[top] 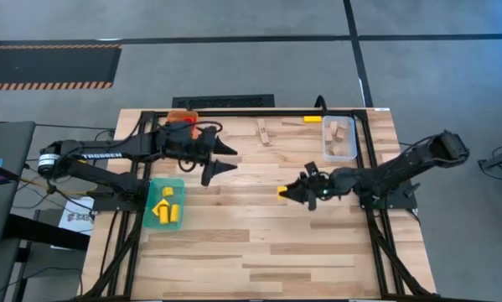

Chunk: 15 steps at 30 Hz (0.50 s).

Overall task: Sort & place blocks by color
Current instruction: Put the yellow wooden block into the green bin

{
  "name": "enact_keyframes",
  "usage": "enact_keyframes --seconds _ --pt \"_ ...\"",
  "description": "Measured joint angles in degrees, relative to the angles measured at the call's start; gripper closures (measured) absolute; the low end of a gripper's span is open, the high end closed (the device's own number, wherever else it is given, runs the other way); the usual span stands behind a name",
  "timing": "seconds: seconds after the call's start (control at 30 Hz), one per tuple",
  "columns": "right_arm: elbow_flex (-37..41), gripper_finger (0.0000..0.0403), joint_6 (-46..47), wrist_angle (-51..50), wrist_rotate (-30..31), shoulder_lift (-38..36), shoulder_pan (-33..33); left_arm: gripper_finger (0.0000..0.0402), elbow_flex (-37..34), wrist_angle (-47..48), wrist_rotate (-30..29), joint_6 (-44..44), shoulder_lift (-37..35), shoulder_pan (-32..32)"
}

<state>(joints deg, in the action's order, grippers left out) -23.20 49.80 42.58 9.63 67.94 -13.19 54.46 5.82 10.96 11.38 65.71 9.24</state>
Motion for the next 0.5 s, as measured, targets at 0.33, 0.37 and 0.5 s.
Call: enact_keyframes --seconds 0.33,0.37,0.5 --pt "-0.3 0.0282 8.1 18.0 -6.8 7.3 9.9 0.0176 0.0 -6.7 -2.7 -18.4 4.6 -8.7" --pt "-0.8 0.0282 8.6 18.7 -7.6 8.3 10.3 0.0176 0.0 -7.9 -4.4 -18.8 5.4 -9.4" --pt "-4.4 0.0282 9.6 21.8 -9.6 12.2 10.8 0.0176 0.0 -14.0 -7.9 -19.1 8.8 -10.7"
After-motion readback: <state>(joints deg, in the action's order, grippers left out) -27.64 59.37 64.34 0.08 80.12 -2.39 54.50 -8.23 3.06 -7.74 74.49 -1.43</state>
